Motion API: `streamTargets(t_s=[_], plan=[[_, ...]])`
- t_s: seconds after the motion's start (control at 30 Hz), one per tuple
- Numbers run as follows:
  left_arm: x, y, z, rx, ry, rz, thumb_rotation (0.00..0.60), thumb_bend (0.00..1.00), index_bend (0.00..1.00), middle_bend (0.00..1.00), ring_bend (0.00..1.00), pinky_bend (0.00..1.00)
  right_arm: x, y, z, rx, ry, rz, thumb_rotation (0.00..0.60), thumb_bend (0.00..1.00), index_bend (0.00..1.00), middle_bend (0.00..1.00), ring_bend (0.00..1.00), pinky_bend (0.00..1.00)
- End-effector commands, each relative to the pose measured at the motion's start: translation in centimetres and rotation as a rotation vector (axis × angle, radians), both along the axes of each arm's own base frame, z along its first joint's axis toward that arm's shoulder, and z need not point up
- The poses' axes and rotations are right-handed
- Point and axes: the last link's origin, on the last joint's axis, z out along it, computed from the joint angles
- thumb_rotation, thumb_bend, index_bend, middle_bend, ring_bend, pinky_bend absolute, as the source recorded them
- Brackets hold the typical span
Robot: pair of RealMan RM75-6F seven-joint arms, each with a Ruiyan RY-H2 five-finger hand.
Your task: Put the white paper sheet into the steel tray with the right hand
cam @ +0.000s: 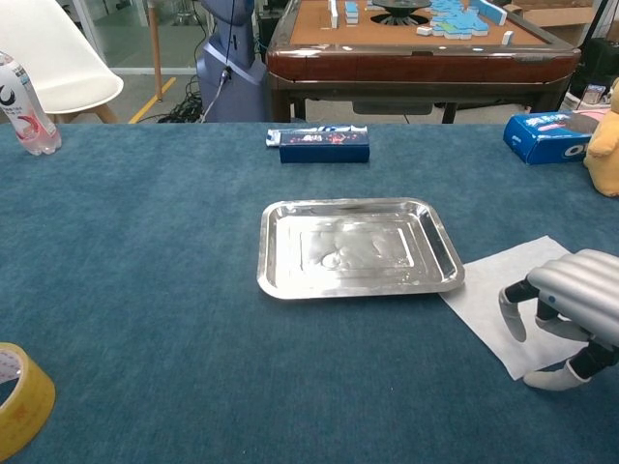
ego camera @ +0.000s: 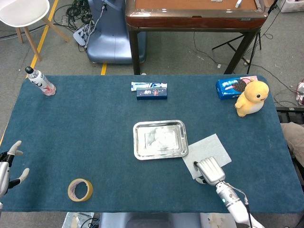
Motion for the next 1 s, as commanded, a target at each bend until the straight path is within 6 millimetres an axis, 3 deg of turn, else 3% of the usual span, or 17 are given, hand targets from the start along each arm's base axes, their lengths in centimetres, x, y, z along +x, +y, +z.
streamTargets(t_s=[0.03,0.57,1.0], plan=[[0.02,0.01,-0.01,0.0,-0.001,-0.001,0.6,0.26,0.11,0.36,0.29,0.46,0.03,-0.05,-0.01,-0.004,-0.002,0.002,0.6,0.2,0.56,1.0,1.0,1.0],[0.04,0.01,-0.01,0.001,-0.002,-0.001,0.6,0.26,0.11,0.36,0.29,0.46,0.13,-0.26,0.06,-0.044,-0.021,0.015,0.6,0.27,0.56,1.0,1.0,1.0],[0.0,0.01,-0.01,-0.001,0.0,0.001,0.6,0.26,0.11,0.36,0.29,0.46,0.21,-0.2,0.26,-0.049,-0.037,0.012,0.6,0.45,0.56,1.0,1.0,1.0]])
